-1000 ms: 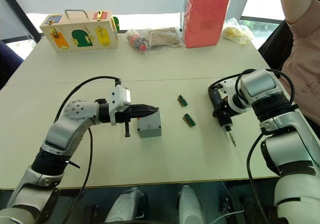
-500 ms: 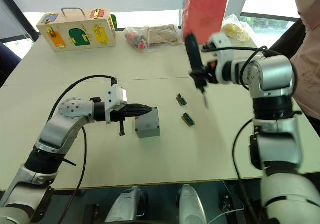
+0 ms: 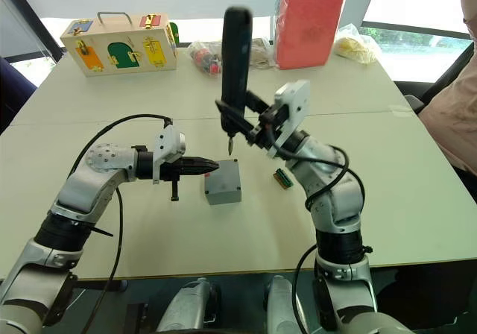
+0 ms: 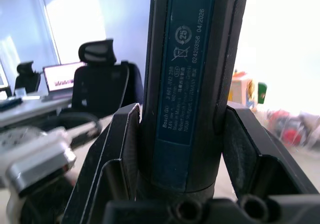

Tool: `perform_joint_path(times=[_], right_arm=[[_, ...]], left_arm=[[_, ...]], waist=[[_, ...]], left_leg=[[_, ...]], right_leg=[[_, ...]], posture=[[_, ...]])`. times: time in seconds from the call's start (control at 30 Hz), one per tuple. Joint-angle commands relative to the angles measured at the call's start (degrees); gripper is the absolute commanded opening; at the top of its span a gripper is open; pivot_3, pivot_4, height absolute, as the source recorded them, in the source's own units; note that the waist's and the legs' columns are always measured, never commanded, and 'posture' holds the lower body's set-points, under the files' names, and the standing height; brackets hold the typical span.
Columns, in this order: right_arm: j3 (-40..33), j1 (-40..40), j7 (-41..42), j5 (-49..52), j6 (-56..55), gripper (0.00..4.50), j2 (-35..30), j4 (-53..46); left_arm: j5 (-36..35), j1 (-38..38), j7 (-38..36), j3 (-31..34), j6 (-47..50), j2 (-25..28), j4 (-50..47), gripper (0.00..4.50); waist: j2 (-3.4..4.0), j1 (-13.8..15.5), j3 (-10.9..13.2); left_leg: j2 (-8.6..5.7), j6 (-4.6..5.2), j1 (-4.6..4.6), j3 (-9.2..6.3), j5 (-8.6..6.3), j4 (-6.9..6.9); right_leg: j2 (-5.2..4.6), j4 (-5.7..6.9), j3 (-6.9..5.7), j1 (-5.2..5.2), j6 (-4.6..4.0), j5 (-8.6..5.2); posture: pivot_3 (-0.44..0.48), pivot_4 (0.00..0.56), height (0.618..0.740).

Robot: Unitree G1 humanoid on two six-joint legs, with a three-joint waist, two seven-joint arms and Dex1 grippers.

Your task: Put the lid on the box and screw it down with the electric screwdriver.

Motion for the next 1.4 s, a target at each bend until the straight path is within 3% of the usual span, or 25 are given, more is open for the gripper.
perform_joint_path(times=[0.03,0.63,1.4], right_arm=[[1.93,0.12,-0.67,-1.97,-6.46,1.86,0.79,-2.39],[4.04,2.92,-2.33,-6.69,-14.73,1.86,-0.21,3.45],[6.39,5.24,-0.56,-7.92,-14.1,1.86,-3.05,6.47]], left_arm=[[2.32,-0.88,0.57,-1.24,-1.06,-0.87,2.63,0.0],[4.18,-1.11,-0.6,-2.14,-3.42,-2.56,6.44,0.0],[4.79,-0.48,-0.68,-2.33,-4.21,-2.89,6.55,0.0]], waist=[[0.0,0.04,0.0],[-0.02,0.19,-0.01],[-0.04,0.2,-0.04]], left_leg=[[0.0,-0.01,0.03,0.0,0.0,0.0],[0.0,-0.02,0.12,0.0,0.01,0.0],[0.0,-0.02,0.25,0.0,0.01,0.0]], right_leg=[[0.0,0.02,0.01,0.0,0.0,0.0],[-0.01,0.05,0.01,0.07,0.0,0.0],[-0.02,0.05,0.02,0.19,0.0,0.0]], posture=[[0.0,0.15,0.73],[0.0,0.15,0.73],[0.0,0.15,0.73]])
